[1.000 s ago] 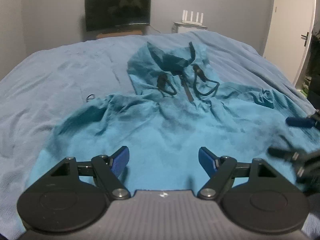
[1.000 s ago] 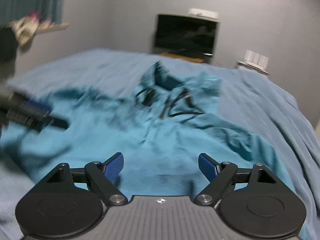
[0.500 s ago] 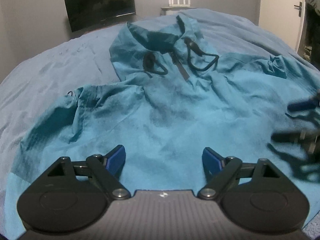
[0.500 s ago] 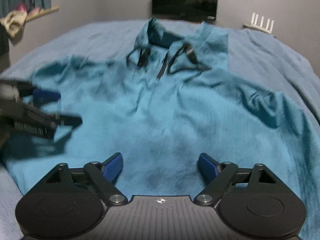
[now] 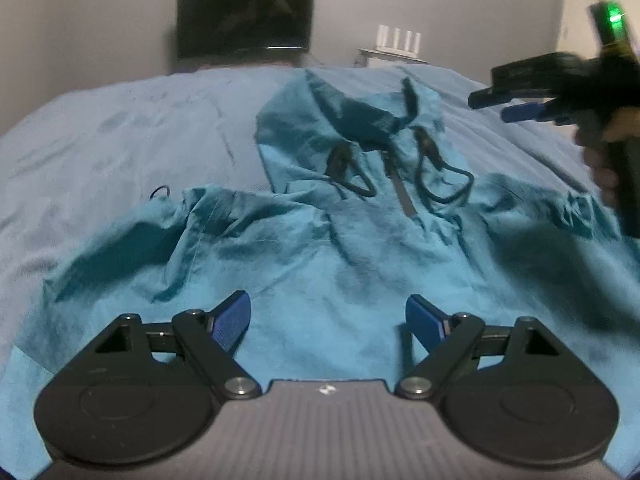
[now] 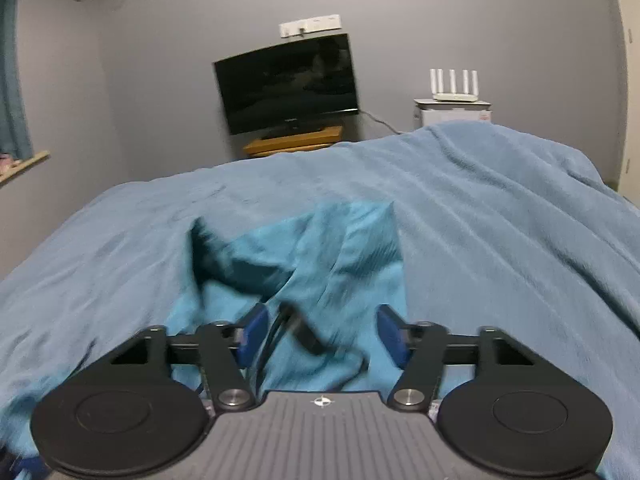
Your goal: Fold large clothes
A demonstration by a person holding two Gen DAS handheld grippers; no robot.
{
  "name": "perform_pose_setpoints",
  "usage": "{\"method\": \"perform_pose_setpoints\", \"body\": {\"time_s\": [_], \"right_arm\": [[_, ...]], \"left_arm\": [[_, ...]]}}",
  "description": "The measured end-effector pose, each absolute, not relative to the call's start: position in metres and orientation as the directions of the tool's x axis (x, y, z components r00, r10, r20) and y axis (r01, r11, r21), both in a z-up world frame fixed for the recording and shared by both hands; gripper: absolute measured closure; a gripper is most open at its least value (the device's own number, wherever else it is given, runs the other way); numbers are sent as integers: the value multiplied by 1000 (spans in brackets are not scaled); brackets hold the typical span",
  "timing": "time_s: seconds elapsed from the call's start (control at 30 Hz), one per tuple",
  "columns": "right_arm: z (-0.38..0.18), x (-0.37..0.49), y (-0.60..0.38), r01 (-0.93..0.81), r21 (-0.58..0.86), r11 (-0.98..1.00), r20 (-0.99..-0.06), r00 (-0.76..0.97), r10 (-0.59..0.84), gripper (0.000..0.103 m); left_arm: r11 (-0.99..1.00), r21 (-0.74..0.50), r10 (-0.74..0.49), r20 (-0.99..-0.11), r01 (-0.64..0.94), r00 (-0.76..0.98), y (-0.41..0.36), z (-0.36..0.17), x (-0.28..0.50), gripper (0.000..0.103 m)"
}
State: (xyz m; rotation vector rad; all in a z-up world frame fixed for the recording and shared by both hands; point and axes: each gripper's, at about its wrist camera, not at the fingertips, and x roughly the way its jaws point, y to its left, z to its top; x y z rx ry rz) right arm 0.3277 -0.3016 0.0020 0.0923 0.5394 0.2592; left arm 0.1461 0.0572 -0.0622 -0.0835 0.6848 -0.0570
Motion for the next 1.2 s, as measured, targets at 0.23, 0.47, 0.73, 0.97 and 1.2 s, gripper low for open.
{"method": "perform_pose_setpoints", "body": {"time_s": [0.23,0.47,0.73,0.97,1.2], "right_arm": [[-16,434,-310,-90,173,981,-503,848,167,45],[-50,508,-300,-79,164,983,-548,821,157,31],[-94,556,-304,-100,320,942,-592,756,281,20],[-86,543,-308,-183,341,922,-519,781,347,79],[-26,468,-309,-296,301,906,-319,865,389,95]], "left_arm": [[994,-110,-85,-648,17,757,62,-76,154,18],[993,-117,-97,-651,26,753,64,-84,161,15],[992,-121,-106,-658,35,746,66,-94,170,10],[991,-125,-112,-660,38,743,65,-95,172,8],[988,-150,-123,-657,30,744,68,-92,173,8]]}}
